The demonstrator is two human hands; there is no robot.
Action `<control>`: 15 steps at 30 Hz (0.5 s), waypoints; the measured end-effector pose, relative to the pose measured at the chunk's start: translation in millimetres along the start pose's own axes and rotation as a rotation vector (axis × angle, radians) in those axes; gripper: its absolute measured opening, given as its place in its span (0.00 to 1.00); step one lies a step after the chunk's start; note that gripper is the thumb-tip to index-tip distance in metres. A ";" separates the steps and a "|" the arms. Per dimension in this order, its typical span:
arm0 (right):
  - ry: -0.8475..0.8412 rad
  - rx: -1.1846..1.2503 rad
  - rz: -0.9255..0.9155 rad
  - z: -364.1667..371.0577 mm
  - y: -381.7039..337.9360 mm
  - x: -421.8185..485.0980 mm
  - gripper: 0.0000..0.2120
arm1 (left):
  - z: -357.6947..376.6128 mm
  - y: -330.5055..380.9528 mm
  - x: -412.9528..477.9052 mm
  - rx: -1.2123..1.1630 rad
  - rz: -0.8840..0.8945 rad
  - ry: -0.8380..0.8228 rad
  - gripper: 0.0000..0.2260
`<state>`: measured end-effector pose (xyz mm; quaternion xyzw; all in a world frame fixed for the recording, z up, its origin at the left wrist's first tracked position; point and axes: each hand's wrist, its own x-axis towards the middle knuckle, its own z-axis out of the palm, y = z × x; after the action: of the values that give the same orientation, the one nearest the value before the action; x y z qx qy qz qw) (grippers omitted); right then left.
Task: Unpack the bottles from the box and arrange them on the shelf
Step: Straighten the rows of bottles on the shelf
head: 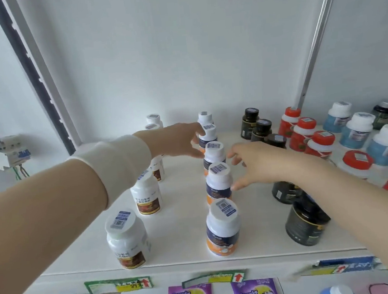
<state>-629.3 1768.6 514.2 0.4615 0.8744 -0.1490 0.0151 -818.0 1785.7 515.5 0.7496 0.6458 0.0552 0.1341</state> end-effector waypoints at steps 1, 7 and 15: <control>0.014 0.068 0.015 7.1 -0.9 -0.9 0.31 | 3.2 0.0 2.8 -0.053 0.015 0.003 0.26; 0.130 0.388 0.098 37.4 -3.2 0.6 0.27 | 18.4 7.0 19.3 -0.079 0.065 -0.024 0.27; 0.247 0.506 0.122 56.0 -0.9 2.9 0.24 | 18.9 8.1 27.0 -0.075 0.083 -0.009 0.19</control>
<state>-637.9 1755.1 460.5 0.5170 0.7752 -0.3040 -0.1982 -801.1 1808.7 497.1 0.7705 0.6109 0.0816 0.1625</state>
